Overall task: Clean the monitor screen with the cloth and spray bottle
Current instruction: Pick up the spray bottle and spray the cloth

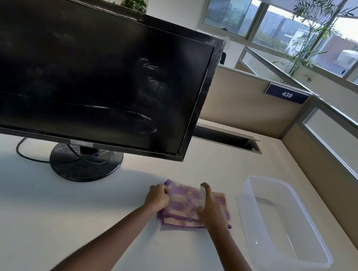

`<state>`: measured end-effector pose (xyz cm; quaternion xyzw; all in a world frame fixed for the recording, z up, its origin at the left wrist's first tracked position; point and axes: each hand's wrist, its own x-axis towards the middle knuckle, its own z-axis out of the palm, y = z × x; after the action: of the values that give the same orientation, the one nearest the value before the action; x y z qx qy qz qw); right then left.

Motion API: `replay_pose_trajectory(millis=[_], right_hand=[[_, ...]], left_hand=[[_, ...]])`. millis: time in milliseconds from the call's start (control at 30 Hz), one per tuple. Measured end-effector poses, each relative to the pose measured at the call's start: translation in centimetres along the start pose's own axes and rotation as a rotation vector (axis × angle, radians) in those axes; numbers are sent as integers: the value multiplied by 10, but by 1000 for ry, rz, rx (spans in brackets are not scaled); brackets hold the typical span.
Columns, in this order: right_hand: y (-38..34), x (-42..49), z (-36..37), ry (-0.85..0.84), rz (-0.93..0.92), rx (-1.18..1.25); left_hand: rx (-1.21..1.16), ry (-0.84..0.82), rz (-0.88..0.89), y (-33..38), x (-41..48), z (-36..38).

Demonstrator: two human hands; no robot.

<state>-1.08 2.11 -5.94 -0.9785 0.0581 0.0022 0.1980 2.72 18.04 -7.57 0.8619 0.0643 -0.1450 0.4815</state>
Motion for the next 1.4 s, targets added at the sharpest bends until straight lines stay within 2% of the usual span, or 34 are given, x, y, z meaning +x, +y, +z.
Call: replay_pose_trajectory(millis=[167, 400, 700, 1033, 1200, 1300, 1400], right_hand=[[14, 0, -15, 6, 28, -90], [26, -4, -21, 28, 69, -61], [40, -14, -33, 98, 150, 88], [51, -31, -25, 77, 148, 52], [62, -31, -22, 269, 67, 127], [64, -32, -21, 398, -7, 320], [65, -31, -18, 468, 28, 466]], left_hand=[[24, 15, -8, 3, -1, 2], [85, 35, -20, 10, -4, 4], [131, 65, -40, 16, -10, 9], [155, 67, -58, 18, -11, 16], [176, 102, -76, 17, -11, 21], [223, 146, -103, 17, -12, 24], [262, 172, -145, 19, -11, 25]])
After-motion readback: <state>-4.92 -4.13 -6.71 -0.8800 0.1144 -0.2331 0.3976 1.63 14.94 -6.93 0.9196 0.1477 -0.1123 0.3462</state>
